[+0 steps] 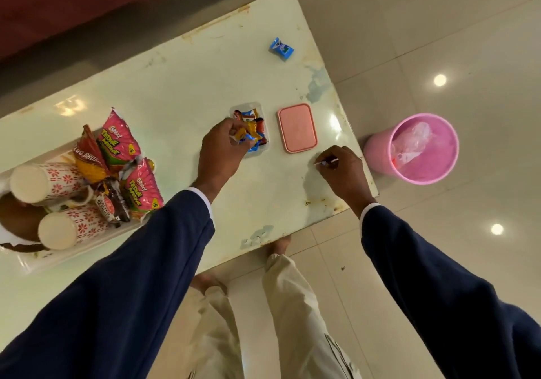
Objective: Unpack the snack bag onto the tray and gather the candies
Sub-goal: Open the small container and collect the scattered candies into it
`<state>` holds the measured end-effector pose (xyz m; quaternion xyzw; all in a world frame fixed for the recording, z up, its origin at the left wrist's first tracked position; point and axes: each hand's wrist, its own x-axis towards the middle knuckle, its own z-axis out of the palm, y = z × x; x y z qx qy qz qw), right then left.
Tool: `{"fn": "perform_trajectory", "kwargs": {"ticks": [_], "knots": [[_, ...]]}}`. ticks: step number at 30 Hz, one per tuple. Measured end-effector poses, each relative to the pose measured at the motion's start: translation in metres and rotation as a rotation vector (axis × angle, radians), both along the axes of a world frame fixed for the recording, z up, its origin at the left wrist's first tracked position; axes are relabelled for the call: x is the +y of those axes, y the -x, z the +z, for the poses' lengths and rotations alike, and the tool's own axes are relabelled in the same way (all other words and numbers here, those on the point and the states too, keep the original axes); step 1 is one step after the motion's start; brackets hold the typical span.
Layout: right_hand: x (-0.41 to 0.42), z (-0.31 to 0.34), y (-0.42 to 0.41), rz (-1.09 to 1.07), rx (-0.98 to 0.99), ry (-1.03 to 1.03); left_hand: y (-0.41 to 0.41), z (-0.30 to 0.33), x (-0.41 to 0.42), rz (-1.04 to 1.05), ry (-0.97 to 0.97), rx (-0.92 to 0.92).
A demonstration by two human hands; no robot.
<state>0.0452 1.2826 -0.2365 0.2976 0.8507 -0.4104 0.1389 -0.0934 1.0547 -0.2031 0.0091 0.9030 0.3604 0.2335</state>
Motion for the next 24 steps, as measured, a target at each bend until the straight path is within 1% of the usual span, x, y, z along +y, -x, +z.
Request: {"fn": "perform_trajectory", "kwargs": {"ticks": [4, 6, 7, 8, 9, 10, 12, 13, 15, 17, 19, 22, 24], "knots": [[-0.025, 0.020, 0.039, -0.030, 0.149, 0.185, -0.005, -0.004, -0.009, 0.058, -0.021, 0.139], [-0.038, 0.027, 0.067, -0.012, 0.205, 0.209, -0.005, -0.009, -0.018, 0.059, -0.022, 0.143], [-0.045, 0.029, 0.080, 0.006, 0.229, 0.211, -0.005, -0.012, -0.022, 0.037, 0.008, 0.110], [-0.052, 0.030, 0.093, 0.030, 0.237, 0.212, -0.004, -0.016, -0.026, -0.012, 0.084, 0.068], [-0.058, 0.031, 0.104, 0.063, 0.224, 0.200, -0.003, -0.019, -0.030, -0.093, 0.198, 0.035], [-0.061, 0.031, 0.114, 0.113, 0.202, 0.165, -0.002, -0.023, -0.035, -0.186, 0.310, 0.006], [-0.060, 0.029, 0.129, 0.197, 0.189, 0.046, -0.001, -0.029, -0.044, -0.329, 0.425, -0.057], [-0.055, 0.028, 0.136, 0.186, 0.212, 0.004, -0.001, -0.032, -0.048, -0.374, 0.448, -0.068], [-0.042, 0.024, 0.146, 0.080, 0.269, -0.025, -0.001, -0.036, -0.054, -0.446, 0.490, -0.036], [-0.027, 0.018, 0.157, 0.022, 0.267, -0.077, -0.002, -0.040, -0.057, -0.477, 0.525, 0.010], [-0.012, 0.011, 0.172, 0.054, 0.233, -0.152, -0.003, -0.042, -0.059, -0.479, 0.534, 0.030], [0.001, 0.000, 0.202, 0.183, 0.174, -0.270, -0.004, -0.046, -0.063, -0.480, 0.522, 0.069], [0.000, -0.006, 0.221, 0.331, 0.117, -0.390, -0.006, -0.048, -0.065, -0.478, 0.512, 0.091]]}}
